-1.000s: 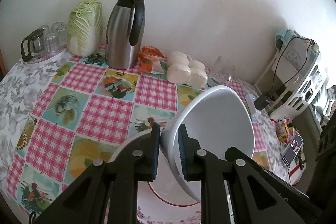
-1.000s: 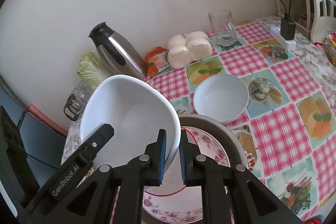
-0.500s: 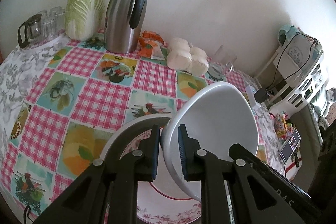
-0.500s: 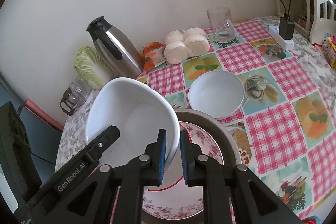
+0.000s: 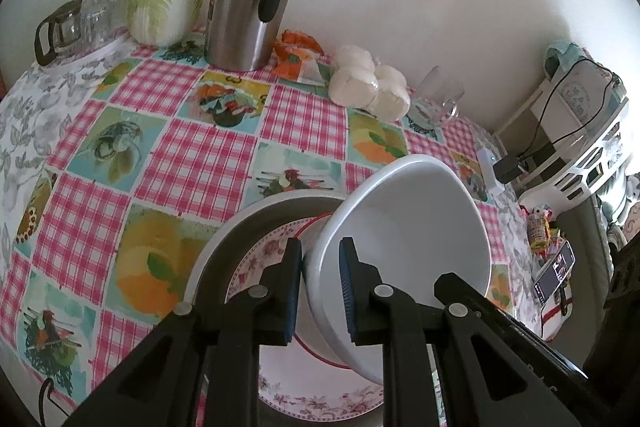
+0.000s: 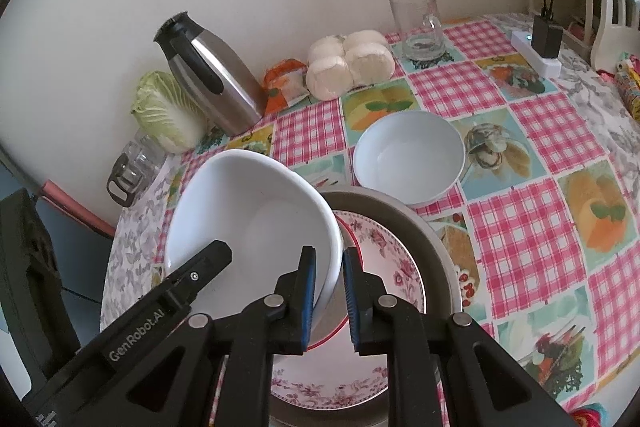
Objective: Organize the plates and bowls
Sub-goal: 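Lower the white square bowl with both tools into the red-rimmed bowl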
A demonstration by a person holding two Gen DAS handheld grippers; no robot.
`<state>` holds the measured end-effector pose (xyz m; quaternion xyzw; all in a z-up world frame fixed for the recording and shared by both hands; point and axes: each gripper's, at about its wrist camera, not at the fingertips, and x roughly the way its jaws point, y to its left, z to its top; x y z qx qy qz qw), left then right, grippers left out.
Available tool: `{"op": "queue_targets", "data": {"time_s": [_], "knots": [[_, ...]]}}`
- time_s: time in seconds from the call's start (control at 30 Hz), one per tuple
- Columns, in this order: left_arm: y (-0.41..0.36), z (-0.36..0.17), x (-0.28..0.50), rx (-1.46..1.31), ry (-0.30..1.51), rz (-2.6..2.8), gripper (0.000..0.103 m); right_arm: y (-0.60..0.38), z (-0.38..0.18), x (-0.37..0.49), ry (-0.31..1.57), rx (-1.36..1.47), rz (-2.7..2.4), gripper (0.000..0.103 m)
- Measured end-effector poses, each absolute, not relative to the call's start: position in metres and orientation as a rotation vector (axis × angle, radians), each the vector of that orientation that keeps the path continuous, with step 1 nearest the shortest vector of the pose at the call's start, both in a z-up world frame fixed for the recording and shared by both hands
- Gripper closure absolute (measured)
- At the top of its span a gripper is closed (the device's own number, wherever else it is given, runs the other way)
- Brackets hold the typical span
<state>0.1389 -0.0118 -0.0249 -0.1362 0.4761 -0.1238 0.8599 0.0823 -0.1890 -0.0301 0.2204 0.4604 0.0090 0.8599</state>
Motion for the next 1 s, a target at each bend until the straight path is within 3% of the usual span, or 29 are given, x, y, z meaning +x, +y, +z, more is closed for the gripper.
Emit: {"op": "queue_targets", "data": {"time_s": [1.0], "knots": [[-0.001, -0.039, 0.144, -0.373, 1.065, -0.238, 0.085, -0.189, -0.047, 0.087, 1.051, 0.516, 0.024, 0.078]]}}
